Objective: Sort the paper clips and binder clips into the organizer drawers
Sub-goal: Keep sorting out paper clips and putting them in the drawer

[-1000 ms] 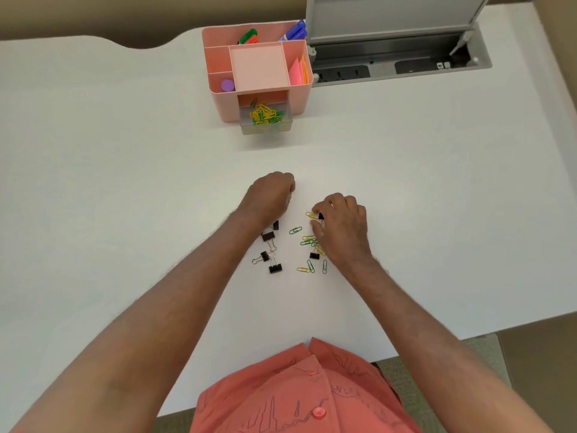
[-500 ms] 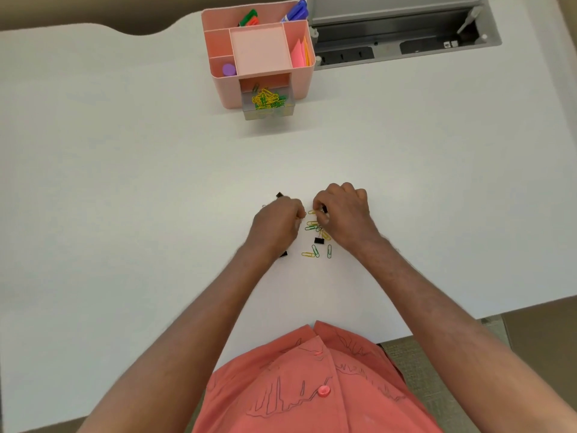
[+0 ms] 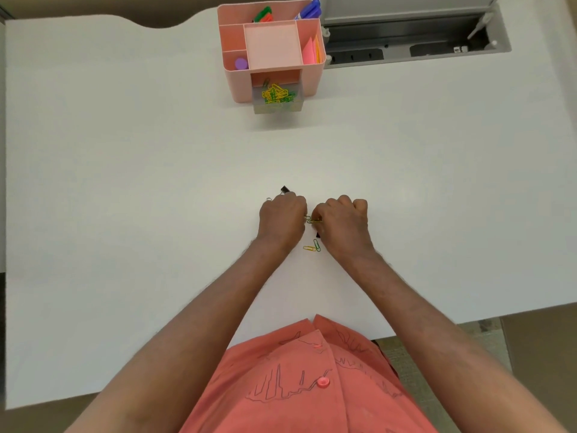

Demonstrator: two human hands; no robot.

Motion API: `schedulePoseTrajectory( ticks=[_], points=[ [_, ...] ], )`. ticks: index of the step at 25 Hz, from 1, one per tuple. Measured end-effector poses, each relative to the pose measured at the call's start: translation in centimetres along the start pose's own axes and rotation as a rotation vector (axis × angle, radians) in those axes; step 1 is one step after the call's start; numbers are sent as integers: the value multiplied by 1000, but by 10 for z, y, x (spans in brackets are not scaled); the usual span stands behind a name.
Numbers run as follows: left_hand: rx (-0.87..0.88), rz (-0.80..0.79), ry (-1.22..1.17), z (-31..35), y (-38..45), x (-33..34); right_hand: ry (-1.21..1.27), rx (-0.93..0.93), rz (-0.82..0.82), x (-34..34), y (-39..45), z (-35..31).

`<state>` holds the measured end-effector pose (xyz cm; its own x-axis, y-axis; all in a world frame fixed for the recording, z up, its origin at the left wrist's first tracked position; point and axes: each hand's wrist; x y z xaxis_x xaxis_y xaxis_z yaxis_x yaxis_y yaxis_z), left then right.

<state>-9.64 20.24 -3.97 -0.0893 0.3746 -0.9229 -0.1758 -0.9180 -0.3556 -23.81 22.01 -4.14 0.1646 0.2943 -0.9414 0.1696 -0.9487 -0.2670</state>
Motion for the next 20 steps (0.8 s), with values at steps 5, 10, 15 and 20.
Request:
schedulePoseTrajectory(
  ticks=[5, 10, 15, 20],
  points=[
    [58, -33, -37, -2, 2, -3, 24, 3, -5, 3, 3, -6],
    [63, -20, -238, -13, -12, 5, 22, -89, 63, 2, 4, -1],
    [-61, 34, -518, -26, -29, 10, 74, -47, -55, -8, 18, 0],
    [-219, 65, -762, -41, -36, 0, 513, 19, 12, -52, 51, -10]
  ],
)
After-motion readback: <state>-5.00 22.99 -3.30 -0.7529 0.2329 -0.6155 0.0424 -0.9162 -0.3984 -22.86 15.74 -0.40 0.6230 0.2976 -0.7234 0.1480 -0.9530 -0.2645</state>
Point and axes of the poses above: each hand's wrist, its own y-axis towards the middle knuckle, its own x-axis out of the palm, z = x × y, and after that the axes turned 8 degrees about y, right-handed
